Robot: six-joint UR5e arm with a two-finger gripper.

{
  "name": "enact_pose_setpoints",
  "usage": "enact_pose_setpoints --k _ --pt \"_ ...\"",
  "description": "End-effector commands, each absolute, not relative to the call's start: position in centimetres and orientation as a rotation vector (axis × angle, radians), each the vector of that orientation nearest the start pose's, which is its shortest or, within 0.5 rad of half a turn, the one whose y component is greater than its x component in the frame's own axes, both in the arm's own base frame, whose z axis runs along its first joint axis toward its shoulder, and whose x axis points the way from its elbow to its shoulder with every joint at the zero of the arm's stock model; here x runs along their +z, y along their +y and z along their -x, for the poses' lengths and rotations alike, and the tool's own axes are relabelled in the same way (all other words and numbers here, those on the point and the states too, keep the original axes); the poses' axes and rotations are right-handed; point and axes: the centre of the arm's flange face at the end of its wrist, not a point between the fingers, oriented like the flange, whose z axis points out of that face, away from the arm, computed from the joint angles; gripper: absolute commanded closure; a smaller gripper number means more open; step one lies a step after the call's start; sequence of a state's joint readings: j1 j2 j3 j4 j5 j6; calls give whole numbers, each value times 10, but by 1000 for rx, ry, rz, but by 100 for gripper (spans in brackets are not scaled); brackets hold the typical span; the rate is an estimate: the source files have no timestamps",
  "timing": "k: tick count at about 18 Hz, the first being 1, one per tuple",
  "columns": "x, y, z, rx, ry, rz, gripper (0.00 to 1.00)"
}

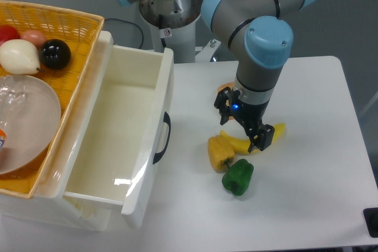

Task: Pick up the yellow pepper
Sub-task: 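Open the gripper and move it above the yellow pepper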

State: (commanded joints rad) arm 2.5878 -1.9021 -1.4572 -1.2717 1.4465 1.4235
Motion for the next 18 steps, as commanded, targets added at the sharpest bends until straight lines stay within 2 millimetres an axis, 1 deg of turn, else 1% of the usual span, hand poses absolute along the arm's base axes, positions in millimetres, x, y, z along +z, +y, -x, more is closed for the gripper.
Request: enact_pose_setpoints --k 1,2,3,5,6,7,8,9,12,13,14,15,18 --pt "382 454 454 36 623 2935 0" --pt "386 454 457 42 607 2933 0" --pt "383 452 457 32 601 2939 0" --pt "350 445 445 -54 563 2969 0" --pt "338 440 443 -81 495 2987 0" --pt "327 435 443 -110 344 3020 0" --pt "330 434 445 -107 216 3030 0" --pt "330 428 451 -114 88 3037 0" --pt "323 423 451 -144 -103 3047 0" --pt "318 419 451 -167 -262 3040 0" --pt "318 419 451 -173 -381 3028 0" --pt "318 420 449 -182 -479 3016 0" --pt "302 425 436 -252 -669 2992 0"
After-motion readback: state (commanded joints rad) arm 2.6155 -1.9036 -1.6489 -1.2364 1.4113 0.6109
